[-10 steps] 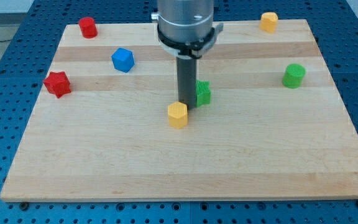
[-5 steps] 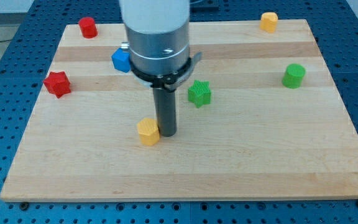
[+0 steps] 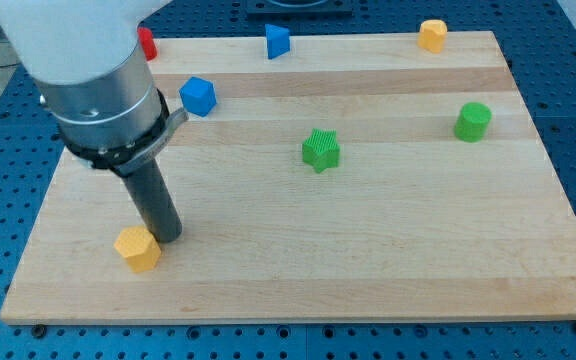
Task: Move the yellow hexagon bottom left to the board
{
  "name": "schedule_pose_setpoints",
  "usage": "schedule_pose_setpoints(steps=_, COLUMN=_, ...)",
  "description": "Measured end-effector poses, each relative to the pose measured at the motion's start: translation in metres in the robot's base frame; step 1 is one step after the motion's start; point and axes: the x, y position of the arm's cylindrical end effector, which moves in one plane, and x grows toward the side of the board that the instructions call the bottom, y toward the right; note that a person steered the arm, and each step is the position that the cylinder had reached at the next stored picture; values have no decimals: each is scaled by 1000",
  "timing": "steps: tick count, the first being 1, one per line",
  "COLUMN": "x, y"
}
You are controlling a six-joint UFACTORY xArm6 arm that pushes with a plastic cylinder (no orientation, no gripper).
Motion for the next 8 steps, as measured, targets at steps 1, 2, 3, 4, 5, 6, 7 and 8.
schedule_pose_setpoints(steps=1, x=14, y=15)
schedule_pose_setpoints(steps=2, x=19, y=9)
schedule_pose_setpoints(steps=3, x=19, y=-14)
schedule_pose_setpoints(steps=4, x=19, y=-33)
schedule_pose_setpoints(steps=5, x=19, y=-42)
schedule_pose_setpoints(steps=6, x=23, y=-58)
schedule_pose_setpoints(steps=7, x=32, y=-70)
schedule_pose_setpoints(steps=8, x=38, y=-77)
